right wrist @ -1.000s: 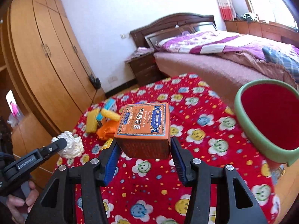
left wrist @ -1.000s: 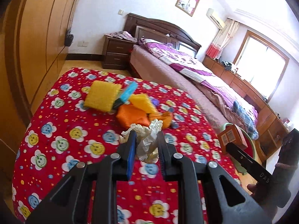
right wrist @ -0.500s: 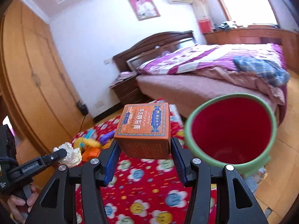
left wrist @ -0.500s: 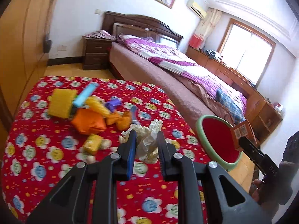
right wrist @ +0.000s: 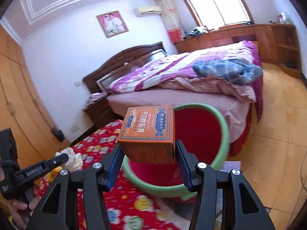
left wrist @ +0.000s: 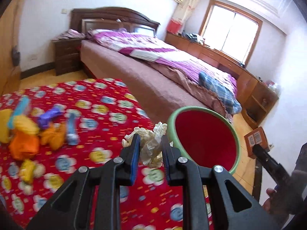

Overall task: Collect trash
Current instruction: 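Carry tissue and box to the red bucket and release both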

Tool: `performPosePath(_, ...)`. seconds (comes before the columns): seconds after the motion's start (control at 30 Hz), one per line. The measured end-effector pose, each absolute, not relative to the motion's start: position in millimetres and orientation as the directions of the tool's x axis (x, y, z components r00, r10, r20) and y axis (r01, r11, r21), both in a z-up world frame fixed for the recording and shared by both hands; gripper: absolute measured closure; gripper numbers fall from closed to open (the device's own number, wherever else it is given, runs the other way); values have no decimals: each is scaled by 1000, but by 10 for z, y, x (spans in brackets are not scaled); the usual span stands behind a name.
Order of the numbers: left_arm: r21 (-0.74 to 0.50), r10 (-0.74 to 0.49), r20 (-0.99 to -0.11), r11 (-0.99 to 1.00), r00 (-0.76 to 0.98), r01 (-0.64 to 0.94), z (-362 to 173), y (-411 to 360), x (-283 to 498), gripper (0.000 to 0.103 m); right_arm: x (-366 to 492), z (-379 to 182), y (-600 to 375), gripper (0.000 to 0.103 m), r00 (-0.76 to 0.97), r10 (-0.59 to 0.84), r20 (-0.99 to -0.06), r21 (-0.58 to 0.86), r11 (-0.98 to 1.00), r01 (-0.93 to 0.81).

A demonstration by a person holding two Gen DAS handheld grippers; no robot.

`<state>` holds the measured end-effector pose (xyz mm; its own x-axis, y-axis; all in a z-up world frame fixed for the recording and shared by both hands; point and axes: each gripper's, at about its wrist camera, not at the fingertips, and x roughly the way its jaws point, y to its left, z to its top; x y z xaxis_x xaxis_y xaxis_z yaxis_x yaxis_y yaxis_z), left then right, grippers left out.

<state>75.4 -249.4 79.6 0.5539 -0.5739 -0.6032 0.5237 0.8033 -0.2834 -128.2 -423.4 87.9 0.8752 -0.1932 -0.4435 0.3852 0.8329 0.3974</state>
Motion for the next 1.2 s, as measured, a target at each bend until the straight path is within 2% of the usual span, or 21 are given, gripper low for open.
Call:
performPosePath(0.3,-253,-624,-615,734,481,630,698,-3201,800,81,-1186,648,-4567,49,857,-189,-480,425,804,415)
performPosePath(0.57,-239,-639,-646,689,418,684,551,-3493,833,81,-1093,515,-4695,49,846,-174,-504,442,790,426)
performPosePath(0.7,-248,-646,-652,678,398,692,514,-3529,841,71,-1056,433,-4783,49,837,-163,-522,458,774,437)
performPosePath(0.77,-245,-649,-646,675,402,696,511,-3525,830,62,-1042,421,-4775,49,835,-161,-527,454,776,437)
performPosePath(1.2,-223,-667,-618,658,418,719,594,-3535,735,49,-1015,416,-4781,45,832,-151,-534,466,768,439)
